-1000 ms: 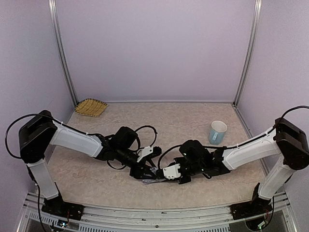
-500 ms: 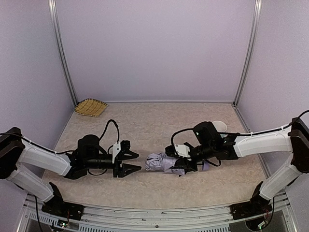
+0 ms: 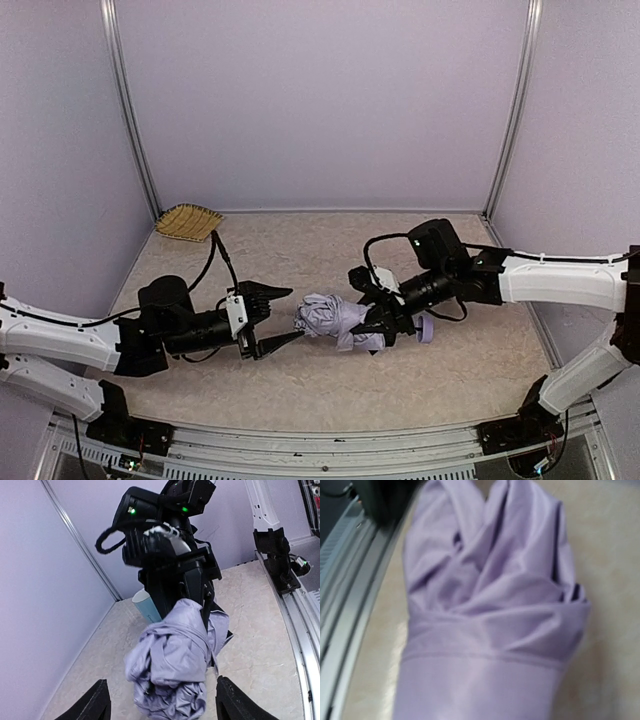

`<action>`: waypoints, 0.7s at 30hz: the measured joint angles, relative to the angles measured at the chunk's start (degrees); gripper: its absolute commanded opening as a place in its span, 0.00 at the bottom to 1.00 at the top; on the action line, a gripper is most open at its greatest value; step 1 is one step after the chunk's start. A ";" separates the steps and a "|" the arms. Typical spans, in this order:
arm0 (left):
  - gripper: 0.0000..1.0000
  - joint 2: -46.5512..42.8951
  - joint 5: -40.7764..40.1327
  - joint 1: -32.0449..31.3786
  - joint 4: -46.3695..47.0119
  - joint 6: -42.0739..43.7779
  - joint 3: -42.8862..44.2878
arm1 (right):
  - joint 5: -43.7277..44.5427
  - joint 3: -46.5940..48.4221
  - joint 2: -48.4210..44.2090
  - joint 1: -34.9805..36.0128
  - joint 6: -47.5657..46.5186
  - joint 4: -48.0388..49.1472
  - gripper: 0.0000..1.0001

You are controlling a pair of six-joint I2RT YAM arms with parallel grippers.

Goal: Put away the umbrella

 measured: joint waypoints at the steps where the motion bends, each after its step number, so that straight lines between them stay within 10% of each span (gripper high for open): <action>1: 0.71 -1.27 -1.51 -0.96 -1.64 1.66 0.57 | -0.48 0.70 1.09 0.00 0.20 -1.90 0.00; 21: 0.72 25.49 -4.87 -6.03 -20.41 13.09 11.32 | -8.98 20.83 35.65 -1.81 -7.41 -28.96 0.00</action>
